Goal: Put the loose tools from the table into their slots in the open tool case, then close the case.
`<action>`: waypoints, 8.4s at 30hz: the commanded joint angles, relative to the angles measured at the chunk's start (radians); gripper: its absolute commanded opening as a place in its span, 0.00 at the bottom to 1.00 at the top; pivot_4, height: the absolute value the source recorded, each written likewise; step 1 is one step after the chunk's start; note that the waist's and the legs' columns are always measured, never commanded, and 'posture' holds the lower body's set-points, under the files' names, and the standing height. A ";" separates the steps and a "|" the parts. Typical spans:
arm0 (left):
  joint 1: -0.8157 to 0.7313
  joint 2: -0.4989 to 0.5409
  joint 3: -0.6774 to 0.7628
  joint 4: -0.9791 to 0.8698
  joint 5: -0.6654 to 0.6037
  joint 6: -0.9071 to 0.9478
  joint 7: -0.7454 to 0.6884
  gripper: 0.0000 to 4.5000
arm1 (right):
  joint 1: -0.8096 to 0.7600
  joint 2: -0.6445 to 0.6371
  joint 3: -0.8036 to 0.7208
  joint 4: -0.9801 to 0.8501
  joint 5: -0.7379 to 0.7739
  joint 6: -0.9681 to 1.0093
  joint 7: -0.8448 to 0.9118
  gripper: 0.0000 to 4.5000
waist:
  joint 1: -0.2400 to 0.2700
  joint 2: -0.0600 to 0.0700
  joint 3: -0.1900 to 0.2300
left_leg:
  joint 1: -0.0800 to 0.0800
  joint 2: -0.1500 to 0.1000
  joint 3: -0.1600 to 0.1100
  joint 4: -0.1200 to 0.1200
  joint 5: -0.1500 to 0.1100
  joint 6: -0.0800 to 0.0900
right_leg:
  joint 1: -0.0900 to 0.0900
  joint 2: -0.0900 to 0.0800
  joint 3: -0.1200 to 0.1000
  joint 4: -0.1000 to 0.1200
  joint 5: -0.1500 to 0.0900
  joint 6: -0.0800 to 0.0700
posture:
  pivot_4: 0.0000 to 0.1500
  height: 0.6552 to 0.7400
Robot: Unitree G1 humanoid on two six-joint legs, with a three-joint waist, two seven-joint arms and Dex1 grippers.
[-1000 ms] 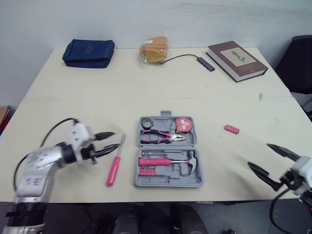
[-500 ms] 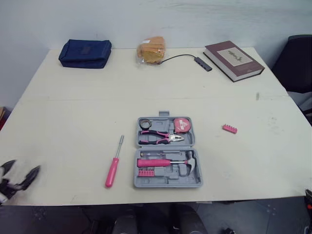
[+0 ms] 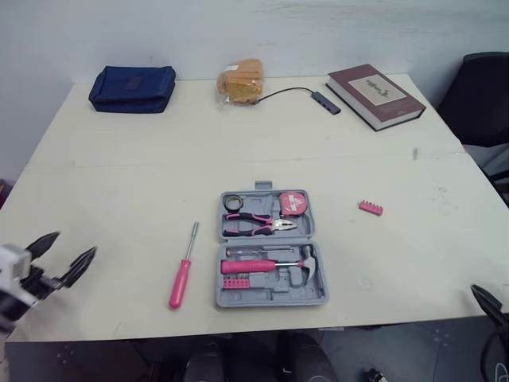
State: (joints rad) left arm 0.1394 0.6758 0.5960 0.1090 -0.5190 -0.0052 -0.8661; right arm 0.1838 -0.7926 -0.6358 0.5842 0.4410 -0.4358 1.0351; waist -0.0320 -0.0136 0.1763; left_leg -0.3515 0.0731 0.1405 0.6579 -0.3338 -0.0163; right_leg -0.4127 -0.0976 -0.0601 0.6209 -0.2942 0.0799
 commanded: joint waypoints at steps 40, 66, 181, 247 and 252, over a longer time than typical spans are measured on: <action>-0.183 0.126 -0.206 -0.615 -0.227 0.535 0.003 0.99 | -1.058 0.020 0.597 0.689 -0.428 0.148 0.321 1.00 | -0.026 0.003 0.003 | -0.001 -0.005 0.005 0.006 0.007 0.000 | -0.002 0.004 0.007 0.002 0.001 0.002 | 1.00 1.00; -0.245 0.122 -0.288 -0.596 -0.222 0.555 -0.043 1.00 | -0.975 0.067 0.485 0.672 -0.382 0.064 0.123 0.16 | -0.049 0.002 0.003 | 0.000 -0.006 0.004 0.007 0.009 0.001 | 0.000 0.003 0.009 0.004 0.003 0.005 | 1.00 1.00; -0.135 0.097 -0.475 -0.540 -0.014 0.291 -0.199 1.00 | -0.554 0.107 1.046 -0.752 -0.364 0.536 0.244 0.01 | 0.001 -0.003 0.003 | -0.016 -0.007 0.004 0.016 0.006 0.008 | -0.016 0.005 0.005 0.009 0.004 0.005 | 1.00 1.00; 0.398 -0.219 -0.349 -0.896 0.121 0.638 0.541 1.00 | -0.303 0.146 0.526 -0.685 0.186 0.250 0.422 0.99 | -0.020 -0.006 0.005 | 0.000 0.000 0.006 0.007 0.000 0.010 | -0.001 0.003 0.008 0.000 0.002 -0.001 | 1.00 1.00; 0.337 -0.231 -0.384 -0.887 0.140 0.750 0.611 0.94 | -0.288 0.140 0.537 -0.692 0.176 0.265 0.421 1.00 | -0.012 -0.006 0.005 | 0.000 0.000 0.005 0.007 0.000 0.010 | -0.001 0.003 0.008 0.000 0.002 -0.001 | 1.00 1.00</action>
State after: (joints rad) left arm 0.4740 0.4479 0.2191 -0.7741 -0.3896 0.7084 -0.2768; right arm -0.1101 -0.6511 -0.0885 -0.0770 0.6062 -0.1719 1.4561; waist -0.0440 -0.0198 0.1813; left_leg -0.3513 0.0730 0.1457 0.6648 -0.3337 -0.0060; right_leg -0.4138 -0.0952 -0.0525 0.6214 -0.2918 0.0790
